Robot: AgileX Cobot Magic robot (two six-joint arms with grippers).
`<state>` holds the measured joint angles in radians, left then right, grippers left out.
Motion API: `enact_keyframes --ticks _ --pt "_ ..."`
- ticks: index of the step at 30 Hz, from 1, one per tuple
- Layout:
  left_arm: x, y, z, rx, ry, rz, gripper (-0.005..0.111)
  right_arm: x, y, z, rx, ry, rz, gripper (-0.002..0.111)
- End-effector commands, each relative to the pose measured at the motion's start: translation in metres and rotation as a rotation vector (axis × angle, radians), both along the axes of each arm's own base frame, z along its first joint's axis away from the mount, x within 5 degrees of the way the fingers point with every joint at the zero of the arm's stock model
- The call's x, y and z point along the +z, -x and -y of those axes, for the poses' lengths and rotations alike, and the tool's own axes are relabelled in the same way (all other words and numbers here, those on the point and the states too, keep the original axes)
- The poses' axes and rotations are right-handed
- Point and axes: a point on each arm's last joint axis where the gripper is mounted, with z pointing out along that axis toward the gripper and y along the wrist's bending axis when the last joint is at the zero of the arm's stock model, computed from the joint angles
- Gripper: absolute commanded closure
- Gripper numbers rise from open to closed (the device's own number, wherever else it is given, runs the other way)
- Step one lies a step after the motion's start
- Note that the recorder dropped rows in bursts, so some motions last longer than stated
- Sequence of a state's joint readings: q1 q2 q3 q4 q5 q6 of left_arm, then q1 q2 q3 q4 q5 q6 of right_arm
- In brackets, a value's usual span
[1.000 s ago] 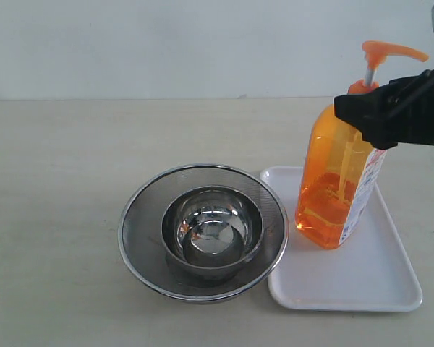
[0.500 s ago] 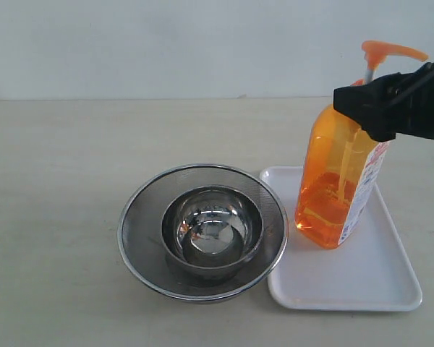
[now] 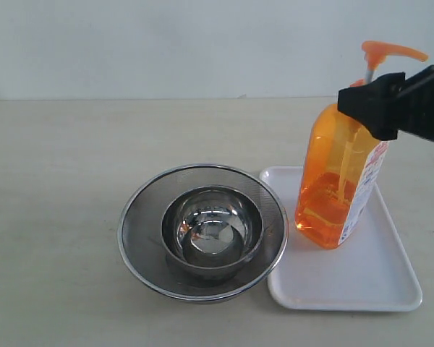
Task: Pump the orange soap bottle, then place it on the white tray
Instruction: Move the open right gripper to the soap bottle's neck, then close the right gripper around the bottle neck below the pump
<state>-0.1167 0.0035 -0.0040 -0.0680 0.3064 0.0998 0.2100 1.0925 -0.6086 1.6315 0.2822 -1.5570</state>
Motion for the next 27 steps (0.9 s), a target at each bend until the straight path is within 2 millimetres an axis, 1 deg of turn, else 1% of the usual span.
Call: enact_keyframes --ticks 1,4,6,9,12,13,18,20,24,27 --pt "-0.001 0.000 0.000 0.006 0.000 0.000 0.102 -0.003 -0.004 0.013 -0.168 0.009 -0.078 0.039" --pt "-0.001 0.000 0.000 0.006 0.000 0.000 0.102 -0.007 -0.004 0.020 -0.271 -0.007 -0.075 0.039" --pt "-0.001 0.000 0.000 0.006 0.000 0.000 0.102 -0.009 -0.002 0.020 -0.291 0.019 -0.021 0.039" --pt "-0.001 0.000 0.000 0.006 0.000 0.000 0.102 -0.010 0.003 0.011 -0.244 0.057 0.047 0.039" --pt "-0.001 0.000 0.000 0.006 0.000 0.000 0.102 -0.008 0.008 -0.005 -0.159 0.057 0.111 0.039" --pt "-0.001 0.000 0.000 0.006 0.000 0.000 0.102 -0.006 0.009 -0.010 -0.144 0.025 0.120 0.039" --pt "-0.001 0.000 0.000 0.006 0.000 0.000 0.102 -0.004 0.012 -0.019 -0.089 -0.011 0.143 0.039" --pt "-0.001 0.000 0.000 0.006 0.000 0.000 0.102 -0.007 0.013 -0.020 -0.077 -0.034 0.160 0.039" --pt "-0.001 0.000 0.000 0.006 0.000 0.000 0.102 -0.025 0.020 -0.021 -0.027 -0.047 0.230 0.039" --pt "-0.001 0.000 0.000 0.006 0.000 0.000 0.102 -0.032 0.016 -0.024 -0.006 -0.031 0.246 0.039"
